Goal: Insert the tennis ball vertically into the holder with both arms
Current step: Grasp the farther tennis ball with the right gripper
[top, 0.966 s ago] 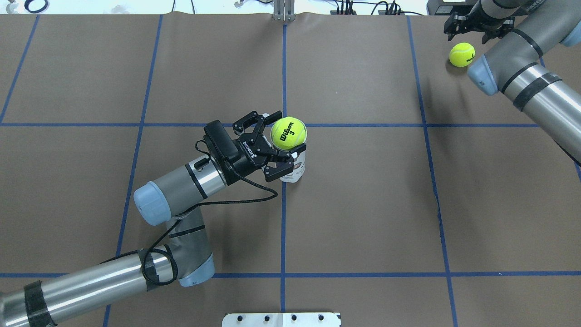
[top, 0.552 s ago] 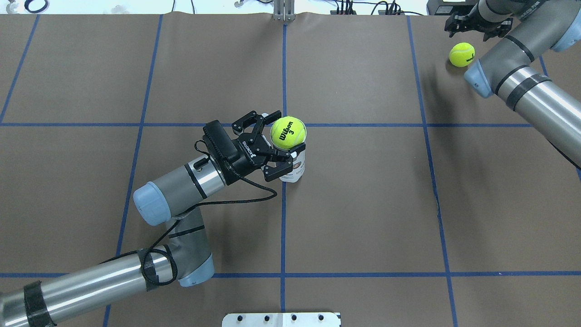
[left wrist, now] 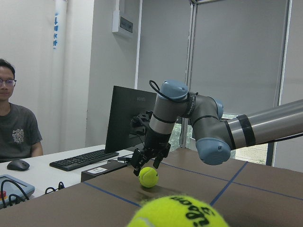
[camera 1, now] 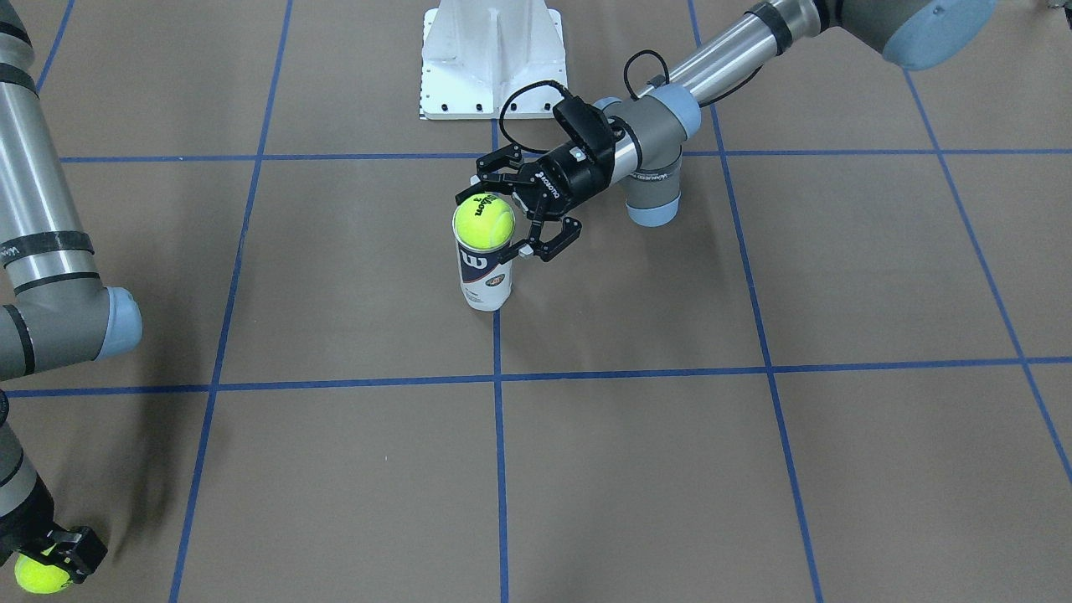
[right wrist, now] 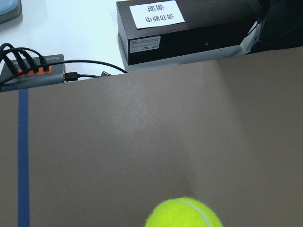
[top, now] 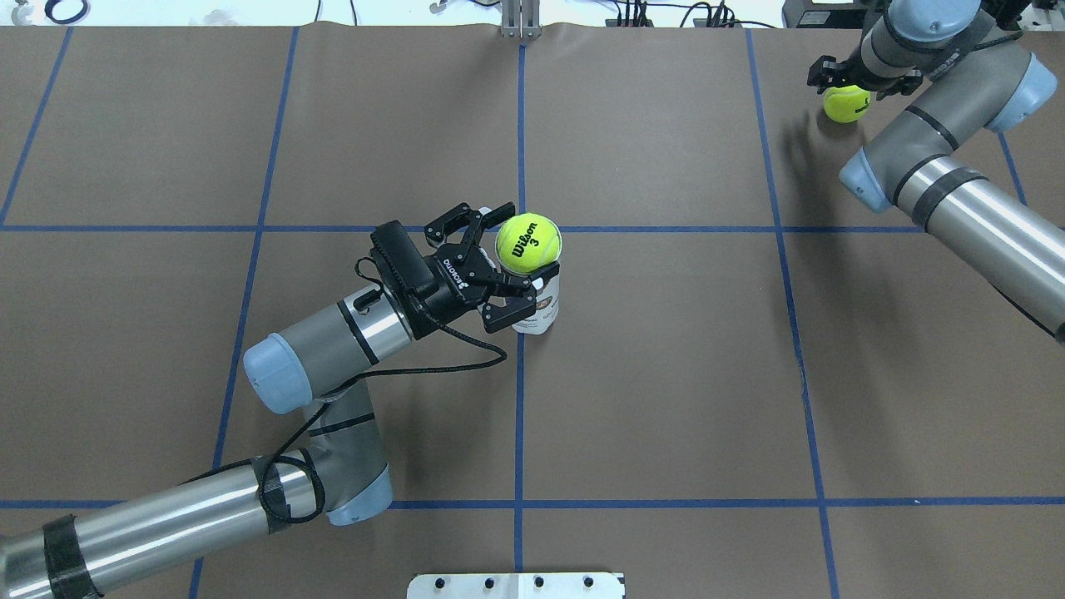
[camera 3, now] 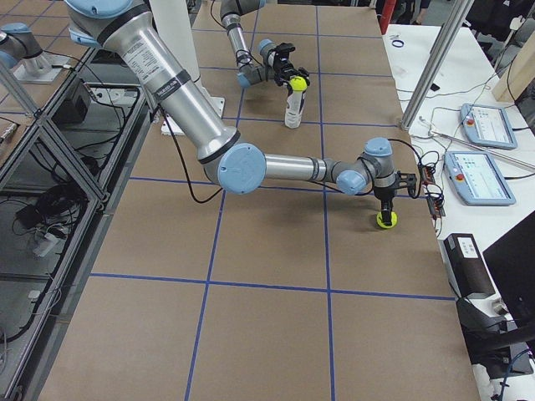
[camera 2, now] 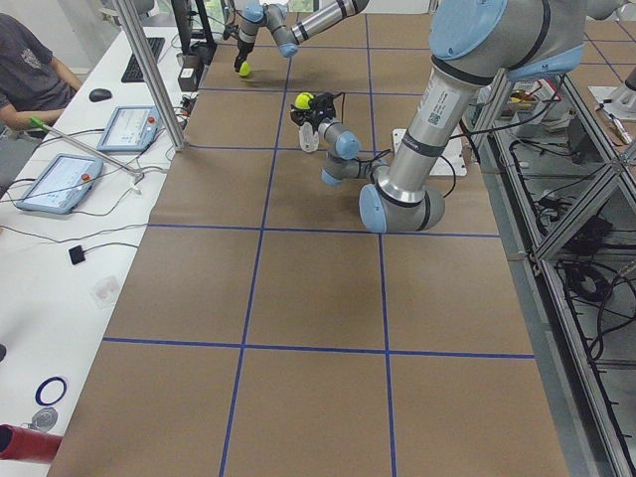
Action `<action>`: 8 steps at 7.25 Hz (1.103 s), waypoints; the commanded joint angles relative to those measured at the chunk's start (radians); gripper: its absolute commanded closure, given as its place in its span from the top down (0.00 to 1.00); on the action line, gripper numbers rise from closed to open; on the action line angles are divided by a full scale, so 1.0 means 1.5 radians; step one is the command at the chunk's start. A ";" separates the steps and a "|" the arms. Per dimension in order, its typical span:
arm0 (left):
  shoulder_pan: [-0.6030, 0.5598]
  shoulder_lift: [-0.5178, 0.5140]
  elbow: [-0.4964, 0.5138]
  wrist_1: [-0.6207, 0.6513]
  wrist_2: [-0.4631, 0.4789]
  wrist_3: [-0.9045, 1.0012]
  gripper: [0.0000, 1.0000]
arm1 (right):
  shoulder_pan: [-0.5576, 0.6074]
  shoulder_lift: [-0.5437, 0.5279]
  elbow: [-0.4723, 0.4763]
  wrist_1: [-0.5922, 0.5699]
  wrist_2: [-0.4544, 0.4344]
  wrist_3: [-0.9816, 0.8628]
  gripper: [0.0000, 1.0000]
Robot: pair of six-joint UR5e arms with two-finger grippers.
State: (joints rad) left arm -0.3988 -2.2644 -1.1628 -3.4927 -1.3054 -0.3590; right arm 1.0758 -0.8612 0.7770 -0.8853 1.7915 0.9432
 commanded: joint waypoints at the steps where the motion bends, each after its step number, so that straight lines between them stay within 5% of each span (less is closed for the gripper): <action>1: 0.000 0.000 0.000 0.000 0.000 0.000 0.99 | -0.007 0.001 -0.009 0.002 -0.009 0.000 0.88; 3: 0.000 0.000 0.000 0.000 0.000 0.000 0.99 | -0.013 -0.001 -0.010 0.002 -0.009 0.000 0.80; 5: 0.000 0.003 0.001 0.000 0.000 0.000 0.99 | -0.012 -0.002 -0.009 0.002 -0.010 0.000 0.08; 7: 0.001 0.004 0.001 0.000 0.000 0.000 0.99 | 0.002 -0.001 0.030 -0.008 -0.007 0.005 0.00; 8: 0.004 0.004 0.000 0.000 0.000 0.000 0.99 | 0.004 -0.002 0.100 -0.065 0.012 0.021 0.00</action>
State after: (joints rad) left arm -0.3961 -2.2583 -1.1616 -3.4929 -1.3054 -0.3589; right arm 1.0738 -0.8626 0.8298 -0.9129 1.7866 0.9546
